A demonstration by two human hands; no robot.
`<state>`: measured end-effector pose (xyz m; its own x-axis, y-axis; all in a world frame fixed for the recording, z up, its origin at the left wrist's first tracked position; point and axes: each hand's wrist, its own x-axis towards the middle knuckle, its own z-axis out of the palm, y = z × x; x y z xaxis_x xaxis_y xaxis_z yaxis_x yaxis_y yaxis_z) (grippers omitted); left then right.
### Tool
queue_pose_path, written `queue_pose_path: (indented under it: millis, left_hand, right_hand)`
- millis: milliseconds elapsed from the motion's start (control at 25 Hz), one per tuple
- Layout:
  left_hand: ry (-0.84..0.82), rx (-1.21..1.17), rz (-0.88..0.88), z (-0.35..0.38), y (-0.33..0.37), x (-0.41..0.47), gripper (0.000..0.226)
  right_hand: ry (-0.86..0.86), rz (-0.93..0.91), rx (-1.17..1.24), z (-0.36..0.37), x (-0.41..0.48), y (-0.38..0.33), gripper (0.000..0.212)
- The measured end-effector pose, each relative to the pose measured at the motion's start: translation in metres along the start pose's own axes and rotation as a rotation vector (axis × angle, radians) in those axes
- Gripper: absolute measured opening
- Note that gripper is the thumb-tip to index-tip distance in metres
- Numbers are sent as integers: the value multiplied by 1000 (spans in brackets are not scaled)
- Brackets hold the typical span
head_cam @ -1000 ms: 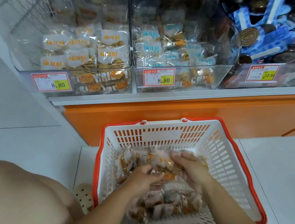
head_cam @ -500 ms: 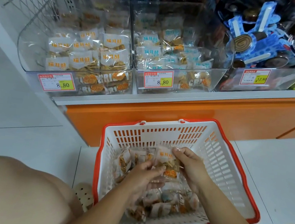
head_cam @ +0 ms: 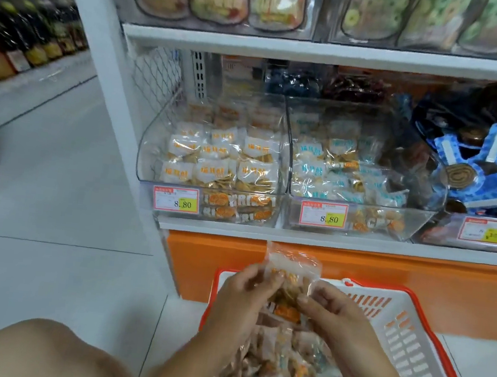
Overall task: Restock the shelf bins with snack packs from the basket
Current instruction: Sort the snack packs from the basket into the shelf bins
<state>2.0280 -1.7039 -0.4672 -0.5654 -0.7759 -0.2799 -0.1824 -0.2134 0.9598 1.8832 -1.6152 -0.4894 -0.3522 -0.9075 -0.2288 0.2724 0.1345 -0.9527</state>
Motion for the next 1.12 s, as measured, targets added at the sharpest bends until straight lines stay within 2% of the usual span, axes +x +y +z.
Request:
queue_pose_path:
  millis: [40,80,160,240,280,400,480,680,800,880,1040,1120]
  left_hand:
    - [3,7,51,-10,17,-2,35]
    - [-2,11,105,-22,33,-3,18]
    - [30,67,247,-47,68,-2,15]
    - [134,178,382,-75,93,6,8]
    - [223,277,442,-92,102,12,10]
    - [620,649,595,-147,110,30,43]
    - [734,703,576,-174,107,40,51]
    - [671,673,563,-195,92,64,51]
    - [637,671,593,-203,85,69,48]
    - [637,720,639,-208,80,72,47]
    - [648,800,663,-215,75,74,49]
    - [651,808,668,-216,75,74,49]
  right_hand:
    - [2,-60,-44,11,4,-17,3]
    - [-11,-117,-83,25,8,-36,10]
    - [-49,-213,-169,54,21,-72,17]
    - [-20,-283,-236,82,40,-103,16]
    - [5,-316,-241,92,57,-115,17]
    - [136,-409,-309,126,110,-151,13]
    - [215,-407,-376,141,153,-167,19]
    - [262,-337,-690,182,264,-189,43]
    - [267,-309,-719,195,313,-184,31]
    - [233,-264,-822,204,326,-172,28]
    - [407,-336,-1004,211,336,-158,57]
    - [415,-406,-1088,212,335,-154,51]
